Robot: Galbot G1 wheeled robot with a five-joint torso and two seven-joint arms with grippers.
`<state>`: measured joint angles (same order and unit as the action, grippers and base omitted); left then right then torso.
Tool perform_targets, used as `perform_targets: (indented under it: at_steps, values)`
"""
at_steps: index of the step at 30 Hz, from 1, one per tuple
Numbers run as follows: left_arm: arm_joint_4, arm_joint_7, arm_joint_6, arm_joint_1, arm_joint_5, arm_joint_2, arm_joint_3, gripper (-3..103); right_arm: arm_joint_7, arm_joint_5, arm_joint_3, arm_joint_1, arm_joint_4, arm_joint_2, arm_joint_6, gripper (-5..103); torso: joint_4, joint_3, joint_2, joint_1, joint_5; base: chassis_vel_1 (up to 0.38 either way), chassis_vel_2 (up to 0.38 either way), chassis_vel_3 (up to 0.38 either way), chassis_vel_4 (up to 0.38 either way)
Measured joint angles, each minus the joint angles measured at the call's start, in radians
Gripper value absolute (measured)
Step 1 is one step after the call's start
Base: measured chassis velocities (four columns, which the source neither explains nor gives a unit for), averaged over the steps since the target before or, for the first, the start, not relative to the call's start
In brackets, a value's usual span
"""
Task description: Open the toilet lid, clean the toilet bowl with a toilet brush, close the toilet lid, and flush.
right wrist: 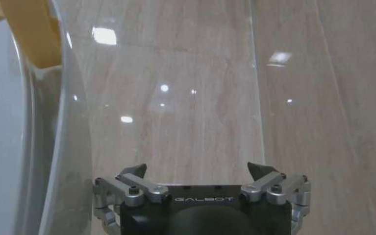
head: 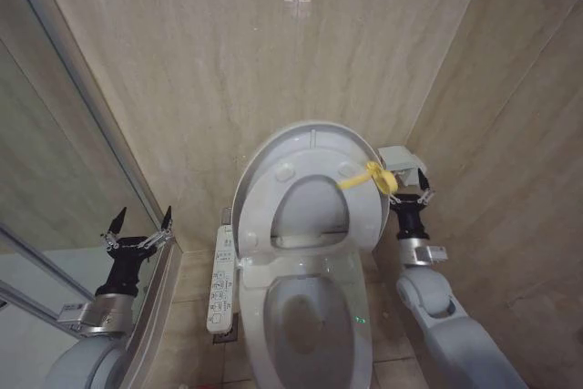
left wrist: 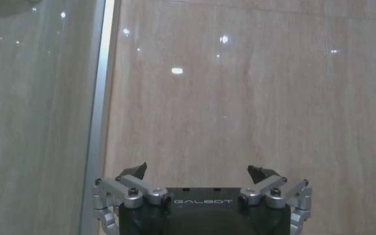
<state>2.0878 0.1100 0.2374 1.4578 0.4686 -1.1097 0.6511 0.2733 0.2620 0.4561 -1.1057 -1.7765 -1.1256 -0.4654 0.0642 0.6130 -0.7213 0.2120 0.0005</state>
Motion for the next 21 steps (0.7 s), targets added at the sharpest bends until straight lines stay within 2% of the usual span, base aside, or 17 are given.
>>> perform_targets:
  at_steps: [7,21]
  values:
    - [-0.017,0.001,-0.001,-0.027,0.001,0.002,-0.034,100,0.000,-0.017,0.037,-0.158,-0.127,-0.004,-0.010,100,-0.0001,0.000,0.000,0.000,0.0000,0.000,0.000,0.000,0.000]
    - [-0.035,0.000,0.004,-0.058,0.005,0.019,-0.089,100,0.020,-0.045,0.125,-0.308,-0.188,-0.033,-0.051,100,0.0003,0.000,0.000,0.000,0.0001,0.000,0.000,0.000,0.000]
